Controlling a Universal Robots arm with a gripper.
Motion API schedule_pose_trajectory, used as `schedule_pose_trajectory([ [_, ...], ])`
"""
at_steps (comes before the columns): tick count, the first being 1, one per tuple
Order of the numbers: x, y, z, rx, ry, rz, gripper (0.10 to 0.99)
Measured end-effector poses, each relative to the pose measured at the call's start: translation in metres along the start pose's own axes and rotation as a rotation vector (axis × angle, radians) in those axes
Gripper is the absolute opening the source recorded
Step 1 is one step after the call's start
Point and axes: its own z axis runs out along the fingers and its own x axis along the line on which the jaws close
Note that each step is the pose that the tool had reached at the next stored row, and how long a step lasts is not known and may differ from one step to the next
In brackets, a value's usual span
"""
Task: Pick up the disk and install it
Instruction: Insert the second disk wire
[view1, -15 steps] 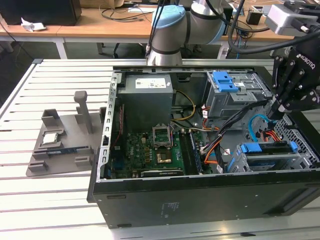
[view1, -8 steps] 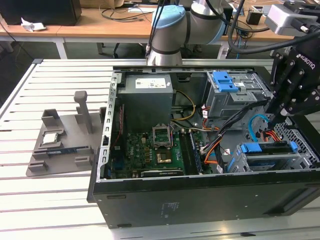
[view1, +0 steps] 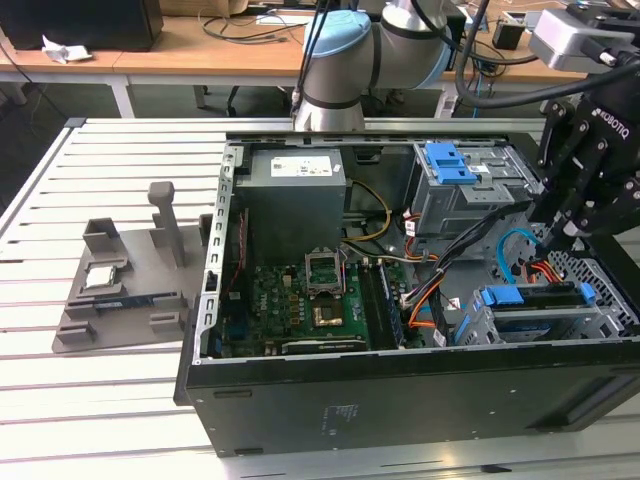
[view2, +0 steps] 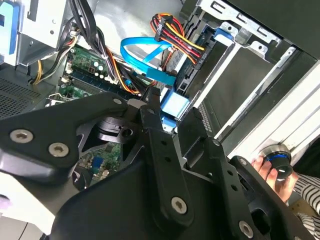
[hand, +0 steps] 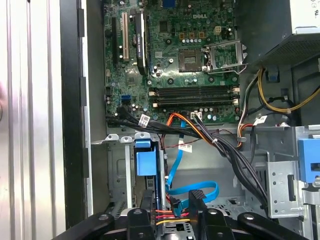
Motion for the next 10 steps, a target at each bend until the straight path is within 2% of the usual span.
schedule_pose_trajectory([
  [2, -0.0009, -0.0014, 0.0027, 0.0, 0.0067, 0.0, 0.42],
  [7, -0.0022, -0.0145, 0.0108, 0.0, 0.0237, -0.006, 0.42],
  [10, -0.0024, -0.0162, 0.0161, 0.001, 0.033, -0.023, 0.42],
])
